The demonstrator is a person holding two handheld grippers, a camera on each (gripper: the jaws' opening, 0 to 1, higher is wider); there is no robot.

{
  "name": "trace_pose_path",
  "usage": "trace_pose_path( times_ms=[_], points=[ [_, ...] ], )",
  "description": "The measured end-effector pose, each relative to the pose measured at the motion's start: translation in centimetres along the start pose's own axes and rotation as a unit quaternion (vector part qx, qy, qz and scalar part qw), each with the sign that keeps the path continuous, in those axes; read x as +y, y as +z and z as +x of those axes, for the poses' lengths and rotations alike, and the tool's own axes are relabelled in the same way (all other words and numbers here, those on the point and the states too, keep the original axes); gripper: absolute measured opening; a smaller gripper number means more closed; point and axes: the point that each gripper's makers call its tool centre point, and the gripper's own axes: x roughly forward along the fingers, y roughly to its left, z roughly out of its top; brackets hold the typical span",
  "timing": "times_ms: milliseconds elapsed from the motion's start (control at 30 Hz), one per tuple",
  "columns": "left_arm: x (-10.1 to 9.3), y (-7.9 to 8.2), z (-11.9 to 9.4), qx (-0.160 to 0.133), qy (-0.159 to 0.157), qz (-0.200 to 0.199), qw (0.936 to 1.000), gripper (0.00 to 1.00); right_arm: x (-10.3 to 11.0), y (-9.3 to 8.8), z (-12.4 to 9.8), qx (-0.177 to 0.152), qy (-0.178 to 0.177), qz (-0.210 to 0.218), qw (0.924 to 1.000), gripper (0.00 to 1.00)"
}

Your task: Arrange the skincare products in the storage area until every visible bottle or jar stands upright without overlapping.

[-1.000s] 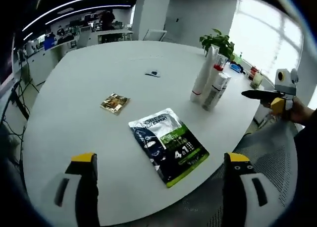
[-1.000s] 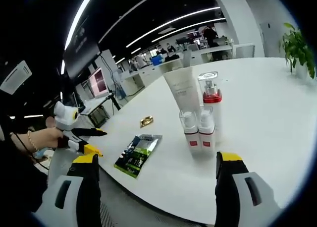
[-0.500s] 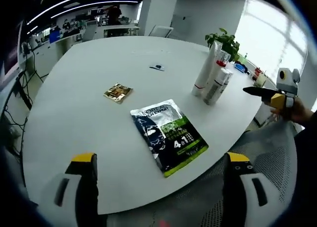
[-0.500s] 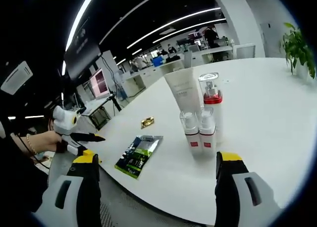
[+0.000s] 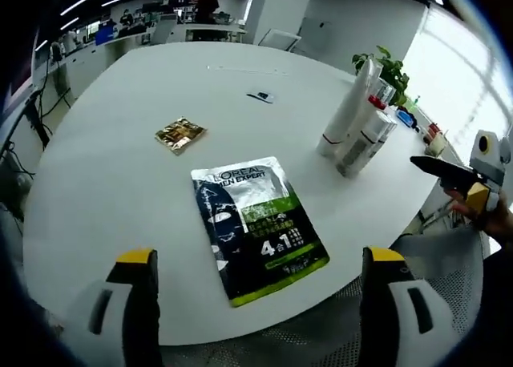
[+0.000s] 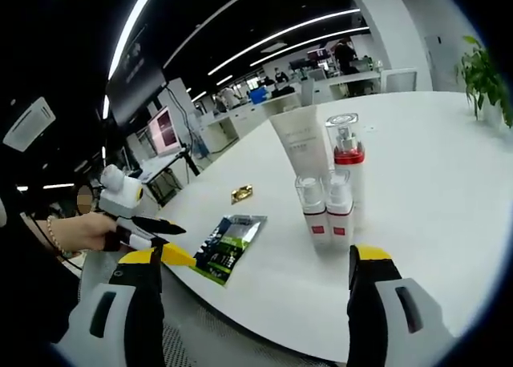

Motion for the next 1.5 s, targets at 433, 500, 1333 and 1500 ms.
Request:
trace_pose_path(
  times_ms=[433,500,1333,1500],
  points=[
    [1.1,-0.3,4.3,0.022,0.099,-0.034,0.9943,0.99,0.4,-0.4,0.1,0.013,0.009,-0.003,0.9999,0.96],
    [1.5,-0.2,5.1,0.028,0.11,-0.028,0.9932,0.99,0.4,-0.6,0.2,0.018,0.011,-0.002,0.9998,0.95],
    [1.7,0.2,5.5,0.01,0.135,0.005,0.9908,0.65,0.9,-1.2,0.4,0.034,0.031,0.017,0.9988,0.95],
    [2.3,0.7,5.6,-0.009,0.124,0.027,0.9918,0.55,0.9,-1.1,0.5,0.033,0.032,0.016,0.9988,0.95]
  ],
)
